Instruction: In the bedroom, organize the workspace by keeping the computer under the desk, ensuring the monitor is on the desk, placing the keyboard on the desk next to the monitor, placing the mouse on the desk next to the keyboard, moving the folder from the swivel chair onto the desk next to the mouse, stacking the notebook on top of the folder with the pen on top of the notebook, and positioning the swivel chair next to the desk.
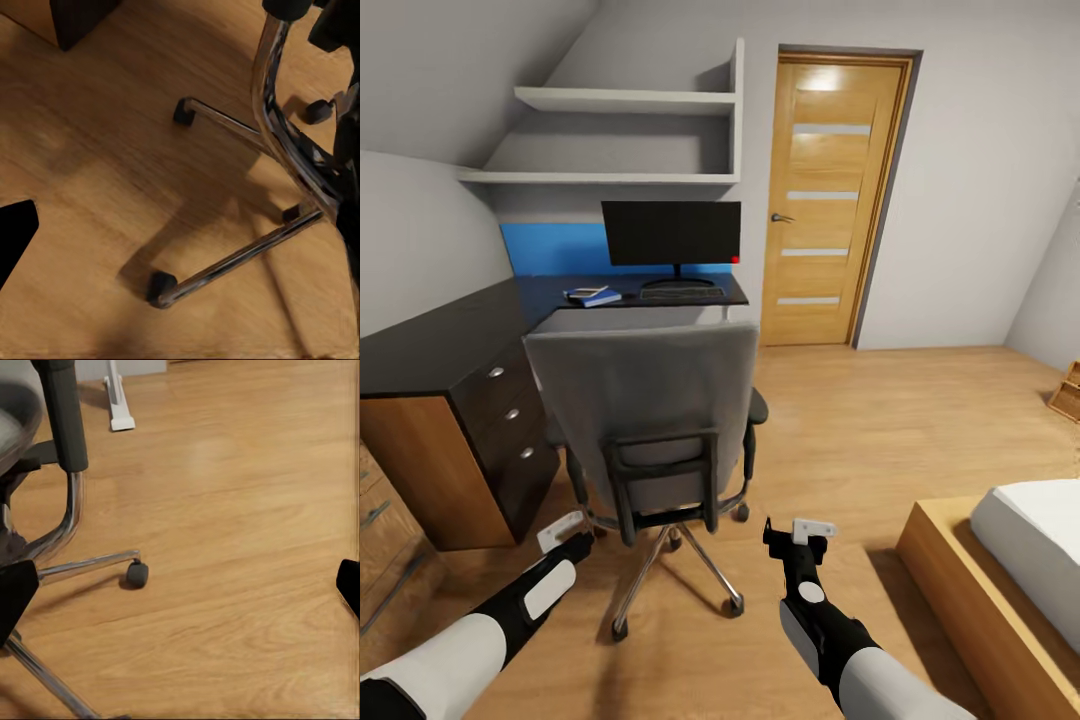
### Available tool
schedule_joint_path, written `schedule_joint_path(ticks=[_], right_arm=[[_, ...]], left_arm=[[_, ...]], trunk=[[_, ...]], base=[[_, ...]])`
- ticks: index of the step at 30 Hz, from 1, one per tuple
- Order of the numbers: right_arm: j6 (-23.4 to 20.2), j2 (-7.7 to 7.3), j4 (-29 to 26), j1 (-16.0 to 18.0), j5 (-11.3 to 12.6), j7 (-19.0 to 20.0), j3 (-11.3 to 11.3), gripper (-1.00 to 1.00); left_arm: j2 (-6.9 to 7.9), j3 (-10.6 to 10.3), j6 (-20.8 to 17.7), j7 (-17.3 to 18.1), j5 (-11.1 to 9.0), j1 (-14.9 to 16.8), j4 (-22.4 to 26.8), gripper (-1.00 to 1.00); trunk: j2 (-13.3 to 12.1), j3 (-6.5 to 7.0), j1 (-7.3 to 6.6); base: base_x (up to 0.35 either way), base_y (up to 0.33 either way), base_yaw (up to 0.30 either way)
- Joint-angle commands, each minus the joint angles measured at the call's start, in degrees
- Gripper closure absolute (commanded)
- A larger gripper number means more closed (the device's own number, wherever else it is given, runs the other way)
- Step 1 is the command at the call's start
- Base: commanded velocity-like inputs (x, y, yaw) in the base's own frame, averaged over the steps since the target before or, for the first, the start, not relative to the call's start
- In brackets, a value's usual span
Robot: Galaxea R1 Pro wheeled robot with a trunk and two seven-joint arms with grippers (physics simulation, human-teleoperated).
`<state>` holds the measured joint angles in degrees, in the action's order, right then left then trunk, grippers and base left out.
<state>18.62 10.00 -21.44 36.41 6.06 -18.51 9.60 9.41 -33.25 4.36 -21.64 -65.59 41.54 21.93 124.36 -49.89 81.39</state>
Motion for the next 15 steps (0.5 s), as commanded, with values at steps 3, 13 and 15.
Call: schedule_joint_path(ticks=[3,13,15], right_arm=[[0.95,0.00,0.14,0.06,0.62,-0.30,0.41,-1.00],[2.97,0.00,0.64,0.06,0.55,-0.33,0.63,-1.00],[3.71,0.00,1.53,0.06,0.51,-0.31,0.92,-1.00]], left_arm=[[-0.25,-1.14,0.30,-0.37,-0.60,0.03,0.13,-1.00],[-1.46,-8.84,0.39,-0.08,-0.59,0.03,0.28,-1.00],[-2.05,-12.70,0.46,0.68,-0.59,0.03,0.30,-1.00]], trunk=[[0.03,-0.05,-0.04],[0.03,-0.05,-0.04],[0.03,-0.05,-0.04]], base=[[-0.287,-0.199,0.000],[-0.271,-0.185,0.085],[-0.112,-0.092,0.245]])
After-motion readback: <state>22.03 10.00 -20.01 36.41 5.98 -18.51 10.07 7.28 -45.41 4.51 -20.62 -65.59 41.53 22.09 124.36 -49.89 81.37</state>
